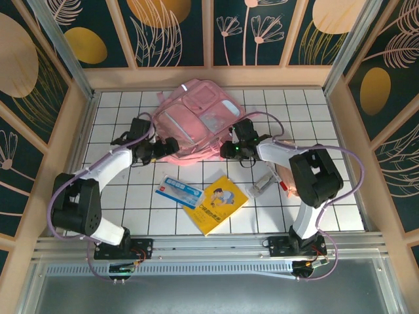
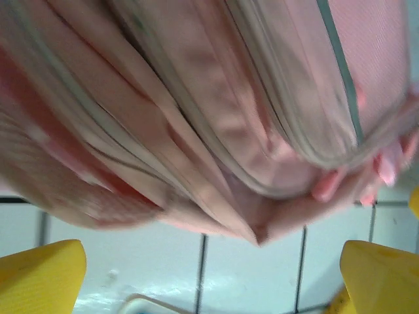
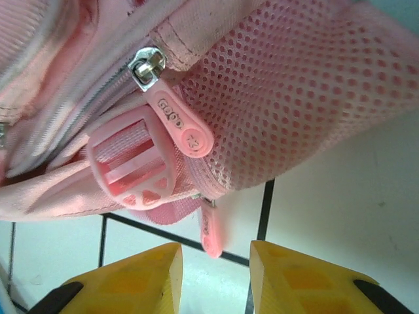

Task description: Pack the student bag

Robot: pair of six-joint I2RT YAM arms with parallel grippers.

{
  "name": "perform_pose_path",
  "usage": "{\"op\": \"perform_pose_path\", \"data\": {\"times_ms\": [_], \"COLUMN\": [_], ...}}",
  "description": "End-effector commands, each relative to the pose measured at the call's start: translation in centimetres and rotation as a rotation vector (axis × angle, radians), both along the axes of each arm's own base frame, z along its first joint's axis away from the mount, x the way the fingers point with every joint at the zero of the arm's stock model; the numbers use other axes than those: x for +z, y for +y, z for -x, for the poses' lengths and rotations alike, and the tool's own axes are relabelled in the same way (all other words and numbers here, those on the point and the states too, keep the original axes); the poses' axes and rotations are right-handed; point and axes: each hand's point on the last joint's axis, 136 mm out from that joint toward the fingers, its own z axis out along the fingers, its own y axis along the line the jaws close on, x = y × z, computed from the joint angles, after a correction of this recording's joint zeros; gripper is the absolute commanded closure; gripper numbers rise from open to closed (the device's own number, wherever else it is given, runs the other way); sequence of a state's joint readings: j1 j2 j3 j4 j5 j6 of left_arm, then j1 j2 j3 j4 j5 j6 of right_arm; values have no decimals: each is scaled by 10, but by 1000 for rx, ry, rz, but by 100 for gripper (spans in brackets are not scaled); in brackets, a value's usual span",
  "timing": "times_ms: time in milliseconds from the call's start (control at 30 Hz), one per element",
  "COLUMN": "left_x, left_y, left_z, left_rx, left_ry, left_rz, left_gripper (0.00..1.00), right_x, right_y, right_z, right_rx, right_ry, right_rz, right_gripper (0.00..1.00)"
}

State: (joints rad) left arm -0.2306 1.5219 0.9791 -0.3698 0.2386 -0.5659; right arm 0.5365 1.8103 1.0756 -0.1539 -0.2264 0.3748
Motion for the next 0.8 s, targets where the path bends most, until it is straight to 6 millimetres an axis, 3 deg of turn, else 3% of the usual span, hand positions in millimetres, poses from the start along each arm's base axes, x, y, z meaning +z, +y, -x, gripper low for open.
{"op": "perform_pose_path", "data": {"times_ms": [0, 133, 200, 233, 300, 333, 467, 600, 767], "left_x": [-8, -22, -24, -36, -43, -45, -47, -49, -43], "left_y": [50, 73, 72, 69, 57, 51, 23, 6, -29], "left_z": [-13, -34, -41, -42, -41, -39, -25, -5, 8], "left_rx": [113, 166, 159, 149, 132, 123, 84, 56, -16], "left_ry": [52, 78, 73, 97, 99, 99, 76, 74, 64], "left_rz": [-162, -201, -199, -186, -113, -78, 103, 166, 194], "left_gripper": [1, 1, 1, 1, 1, 1, 10, 16, 25], "right_x": [-5, -20, -24, -25, -25, -22, 3, 25, 31], "right_y": [20, 26, 28, 30, 32, 34, 37, 36, 42], "right_z": [-9, -14, -14, -13, -10, -9, -3, 2, 14], "right_rx": [72, 80, 86, 90, 99, 101, 120, 163, 268], "right_ry": [-43, -26, -37, -39, -32, -32, -54, -46, -15], "right_rz": [12, 24, 37, 40, 32, 25, -14, -60, -43], "right_gripper": [68, 68, 68, 71, 96, 100, 100, 100, 100]}}
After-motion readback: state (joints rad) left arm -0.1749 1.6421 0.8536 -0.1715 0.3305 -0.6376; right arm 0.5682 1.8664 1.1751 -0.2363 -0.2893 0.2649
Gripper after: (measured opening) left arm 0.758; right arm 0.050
